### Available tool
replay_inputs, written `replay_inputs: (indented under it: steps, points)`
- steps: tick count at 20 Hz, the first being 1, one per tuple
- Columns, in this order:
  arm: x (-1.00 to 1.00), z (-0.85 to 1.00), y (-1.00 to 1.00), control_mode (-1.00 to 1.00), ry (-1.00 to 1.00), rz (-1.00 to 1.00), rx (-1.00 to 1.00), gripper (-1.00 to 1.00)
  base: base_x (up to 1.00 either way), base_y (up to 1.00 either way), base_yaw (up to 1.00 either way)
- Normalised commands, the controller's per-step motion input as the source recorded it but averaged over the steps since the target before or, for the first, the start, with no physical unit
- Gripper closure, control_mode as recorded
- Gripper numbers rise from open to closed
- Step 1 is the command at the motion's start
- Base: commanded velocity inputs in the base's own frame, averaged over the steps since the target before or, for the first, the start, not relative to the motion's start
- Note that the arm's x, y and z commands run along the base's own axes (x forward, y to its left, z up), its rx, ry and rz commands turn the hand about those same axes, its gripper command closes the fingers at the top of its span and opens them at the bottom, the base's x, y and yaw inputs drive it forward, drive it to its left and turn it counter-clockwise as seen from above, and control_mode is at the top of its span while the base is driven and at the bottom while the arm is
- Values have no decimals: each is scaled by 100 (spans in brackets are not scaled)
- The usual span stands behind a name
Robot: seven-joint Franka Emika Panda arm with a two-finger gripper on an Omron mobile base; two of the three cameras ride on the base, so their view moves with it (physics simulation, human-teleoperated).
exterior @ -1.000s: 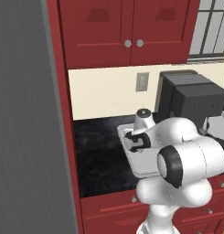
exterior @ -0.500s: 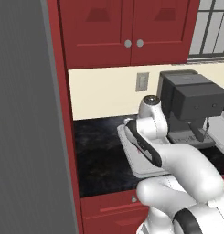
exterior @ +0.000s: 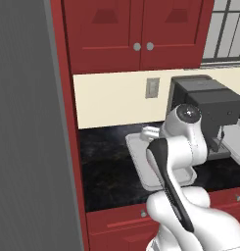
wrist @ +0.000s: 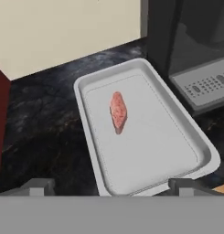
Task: Place one mushroom and one steak in each tupperware on the nearby counter, to pack two identical lunches.
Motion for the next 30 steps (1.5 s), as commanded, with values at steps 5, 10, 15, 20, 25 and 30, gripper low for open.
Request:
replay_inputs:
  steps: [5, 10, 15, 20, 25, 30]
  points:
    - [0, 0, 0, 100, 0, 0, 0, -100, -100, 22, 18]
    - [0, 0, 0, 100, 0, 0, 0, -100, -100, 7, 52]
    - [0, 0, 0, 100, 0, 0, 0, -100, -100, 0, 39]
    - [0, 0, 0, 100, 0, 0, 0, -100, -100, -12, 8]
    - [0, 0, 0, 100, 0, 0, 0, -100, -100, -34, -6]
    - [0, 0, 0, 100, 0, 0, 0, -100, -100, -2, 25]
